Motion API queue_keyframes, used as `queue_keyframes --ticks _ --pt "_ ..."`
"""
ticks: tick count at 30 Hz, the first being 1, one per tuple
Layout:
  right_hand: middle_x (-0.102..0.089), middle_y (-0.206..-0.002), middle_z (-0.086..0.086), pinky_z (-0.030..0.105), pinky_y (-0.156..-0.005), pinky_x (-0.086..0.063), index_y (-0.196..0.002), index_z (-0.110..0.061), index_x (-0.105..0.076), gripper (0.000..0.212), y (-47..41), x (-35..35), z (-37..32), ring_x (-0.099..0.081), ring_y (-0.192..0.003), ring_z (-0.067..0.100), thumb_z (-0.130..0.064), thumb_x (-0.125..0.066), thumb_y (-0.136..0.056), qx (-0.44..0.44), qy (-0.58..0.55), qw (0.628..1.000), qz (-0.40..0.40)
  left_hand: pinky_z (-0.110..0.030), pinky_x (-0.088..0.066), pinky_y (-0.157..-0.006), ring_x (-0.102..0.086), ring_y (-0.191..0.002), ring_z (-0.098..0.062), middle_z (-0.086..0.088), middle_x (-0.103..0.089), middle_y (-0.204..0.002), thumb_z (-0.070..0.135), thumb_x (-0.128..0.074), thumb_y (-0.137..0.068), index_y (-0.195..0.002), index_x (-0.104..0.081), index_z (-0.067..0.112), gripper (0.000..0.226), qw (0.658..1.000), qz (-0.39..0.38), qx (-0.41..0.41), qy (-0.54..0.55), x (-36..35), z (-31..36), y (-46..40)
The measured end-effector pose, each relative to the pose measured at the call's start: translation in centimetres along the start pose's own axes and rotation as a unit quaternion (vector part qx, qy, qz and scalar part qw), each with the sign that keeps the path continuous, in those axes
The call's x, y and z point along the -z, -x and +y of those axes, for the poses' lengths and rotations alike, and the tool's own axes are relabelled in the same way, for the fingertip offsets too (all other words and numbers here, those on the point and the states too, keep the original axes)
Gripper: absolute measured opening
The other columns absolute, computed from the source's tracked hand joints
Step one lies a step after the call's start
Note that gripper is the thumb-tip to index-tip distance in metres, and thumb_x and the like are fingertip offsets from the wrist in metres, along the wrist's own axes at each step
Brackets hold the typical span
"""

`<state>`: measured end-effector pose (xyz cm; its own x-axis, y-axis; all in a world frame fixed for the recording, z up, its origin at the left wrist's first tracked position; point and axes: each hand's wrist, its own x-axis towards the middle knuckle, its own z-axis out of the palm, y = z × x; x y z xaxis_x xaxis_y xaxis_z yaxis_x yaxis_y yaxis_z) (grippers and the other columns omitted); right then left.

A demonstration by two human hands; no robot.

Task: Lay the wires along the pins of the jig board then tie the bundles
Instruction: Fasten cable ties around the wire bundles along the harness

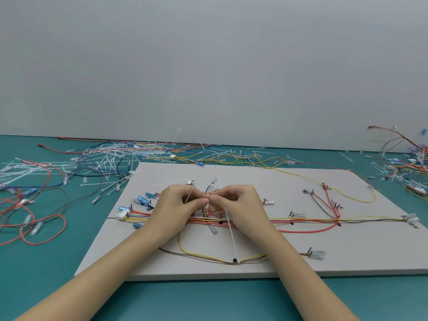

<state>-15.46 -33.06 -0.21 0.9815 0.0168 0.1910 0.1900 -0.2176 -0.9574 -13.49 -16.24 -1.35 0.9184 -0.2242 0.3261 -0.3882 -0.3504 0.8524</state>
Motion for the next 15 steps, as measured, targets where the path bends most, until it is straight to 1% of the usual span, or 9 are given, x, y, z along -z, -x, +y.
queue_keyframes --ticks 2,4,7,9,11,15 --pt "-0.072 -0.072 0.017 0.043 -0.075 -0.06 -0.084 -0.008 -0.074 0.011 0.05 0.05 -0.07 -0.071 -0.068 0.024 -0.001 -0.066 -0.086 -0.001 -0.004 1.0 0.004 -0.025 -0.045 -0.058 -0.059 -0.06 -0.01 0.003 -0.072 -0.069 0.014 -0.073 -0.084 -0.081 -0.077 0.026 0.013 1.0 0.003 0.001 -0.001 -0.05 0.05 0.01" --pt "-0.072 -0.071 0.017 0.042 -0.073 -0.06 -0.082 -0.009 -0.073 0.012 0.12 0.04 -0.15 -0.071 -0.067 0.024 -0.001 -0.066 -0.087 0.0 -0.001 1.0 0.005 -0.031 -0.047 -0.062 -0.062 -0.065 -0.018 0.002 -0.072 -0.071 0.015 -0.074 -0.084 -0.081 -0.077 0.026 0.012 1.0 0.006 0.001 -0.003 -0.08 0.08 0.03" --pt "-0.072 -0.07 0.014 0.043 -0.072 -0.06 -0.079 -0.013 -0.073 0.015 0.18 0.02 -0.27 -0.07 -0.066 0.022 -0.002 -0.066 -0.087 -0.003 0.002 1.0 0.005 -0.029 -0.046 -0.063 -0.062 -0.065 -0.015 0.002 -0.073 -0.072 0.015 -0.073 -0.084 -0.082 -0.078 0.024 0.011 1.0 0.004 0.002 -0.003 -0.18 0.06 0.09" --pt "-0.072 -0.07 0.013 0.045 -0.072 -0.059 -0.078 -0.015 -0.073 0.016 0.23 0.01 -0.35 -0.07 -0.066 0.021 -0.003 -0.066 -0.087 -0.006 0.009 1.0 0.002 -0.022 -0.043 -0.059 -0.059 -0.061 -0.008 0.003 -0.072 -0.07 0.014 -0.073 -0.084 -0.082 -0.078 0.024 0.011 1.0 0.003 -0.001 -0.005 -0.19 0.09 0.1" --pt "-0.072 -0.07 0.012 0.046 -0.072 -0.058 -0.079 -0.015 -0.073 0.016 0.27 0.02 -0.4 -0.07 -0.066 0.021 -0.003 -0.066 -0.087 -0.008 0.012 1.0 -0.001 -0.017 -0.041 -0.057 -0.055 -0.059 -0.003 0.004 -0.072 -0.068 0.013 -0.073 -0.084 -0.081 -0.077 0.024 0.012 1.0 0.004 -0.005 -0.004 -0.19 0.17 0.11" --pt "-0.072 -0.067 0.007 0.037 -0.068 -0.058 -0.079 -0.016 -0.074 0.017 0.4 0.03 -0.46 -0.069 -0.065 0.018 -0.004 -0.066 -0.087 -0.002 0.017 1.0 -0.006 -0.017 -0.041 -0.058 -0.057 -0.06 -0.006 0.003 -0.072 -0.069 0.012 -0.074 -0.083 -0.08 -0.077 0.023 0.012 1.0 0.006 -0.007 -0.001 -0.16 0.2 0.12"
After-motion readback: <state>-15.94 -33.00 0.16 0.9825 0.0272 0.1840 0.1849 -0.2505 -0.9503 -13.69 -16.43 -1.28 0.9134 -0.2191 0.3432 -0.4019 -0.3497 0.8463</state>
